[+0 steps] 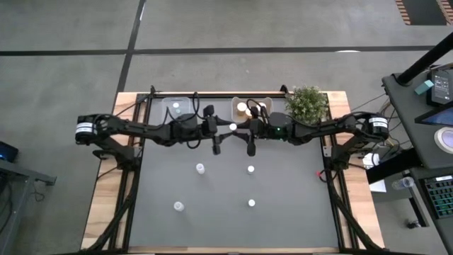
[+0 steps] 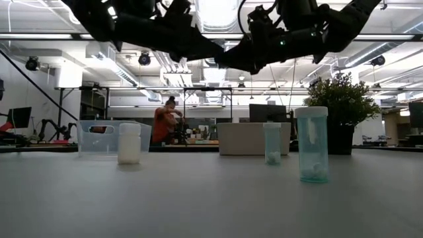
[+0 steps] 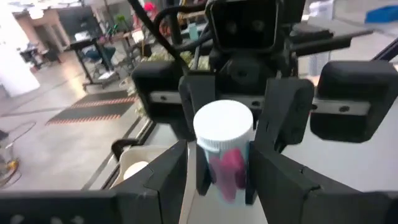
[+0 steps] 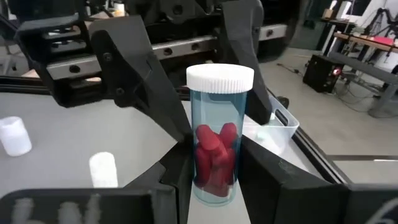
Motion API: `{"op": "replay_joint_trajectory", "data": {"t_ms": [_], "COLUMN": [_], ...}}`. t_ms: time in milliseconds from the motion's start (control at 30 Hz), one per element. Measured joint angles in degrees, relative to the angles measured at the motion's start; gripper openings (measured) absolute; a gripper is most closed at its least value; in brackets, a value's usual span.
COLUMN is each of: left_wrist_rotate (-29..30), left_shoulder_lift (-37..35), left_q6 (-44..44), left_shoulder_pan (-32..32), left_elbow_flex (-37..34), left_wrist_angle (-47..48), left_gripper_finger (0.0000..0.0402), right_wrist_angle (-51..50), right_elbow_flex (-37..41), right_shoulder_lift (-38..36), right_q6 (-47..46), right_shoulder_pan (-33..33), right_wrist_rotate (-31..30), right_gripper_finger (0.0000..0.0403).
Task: Pick and place medicine bottles into bin by pill shape (circle, oval)
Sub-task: Put the blue capsule bottle into the gray bin
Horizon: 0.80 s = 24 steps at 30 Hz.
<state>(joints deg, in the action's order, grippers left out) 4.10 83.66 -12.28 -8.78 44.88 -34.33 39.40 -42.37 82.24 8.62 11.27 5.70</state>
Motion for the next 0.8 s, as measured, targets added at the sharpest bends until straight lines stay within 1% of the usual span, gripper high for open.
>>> {"op": "replay_joint_trajectory", "data": {"t_ms": [100,233,467,533,667,800], "left_wrist_rotate": [-2.04,-2.32,-2.58,-2.56,-2.56,-2.54], "left_shoulder_lift": [0.92,0.94,0.94,0.94,0.94,0.94], "left_q6": [-0.04,-0.06,-0.09,-0.10,-0.08,-0.23], "left_shoulder_pan": [-0.02,-0.02,-0.01,0.00,0.00,0.00], "left_elbow_flex": [0.00,-0.04,-0.04,-0.04,-0.04,-0.04], "left_wrist_angle": [-1.88,-1.79,-1.70,-1.67,-1.64,-1.51], "left_gripper_finger": [0.0156,0.0144,0.0076,0.0064,0.0065,0.0074], "right_wrist_angle": [0.08,0.10,0.15,0.04,-0.05,-0.48], "right_elbow_flex": [0.00,0.13,0.13,0.12,0.11,0.11], "right_shoulder_lift": [0.00,0.00,0.00,0.00,0.00,0.00], "right_q6": [-0.04,-0.06,0.18,0.12,-0.31,-0.98], "right_shoulder_pan": [-0.09,-0.18,-0.18,-0.16,-0.16,-0.16], "right_wrist_rotate": [0.29,0.26,0.20,0.19,0.20,0.19], "right_gripper_finger": [0.0100,0.0100,0.0100,0.0099,0.0101,0.0122]}}
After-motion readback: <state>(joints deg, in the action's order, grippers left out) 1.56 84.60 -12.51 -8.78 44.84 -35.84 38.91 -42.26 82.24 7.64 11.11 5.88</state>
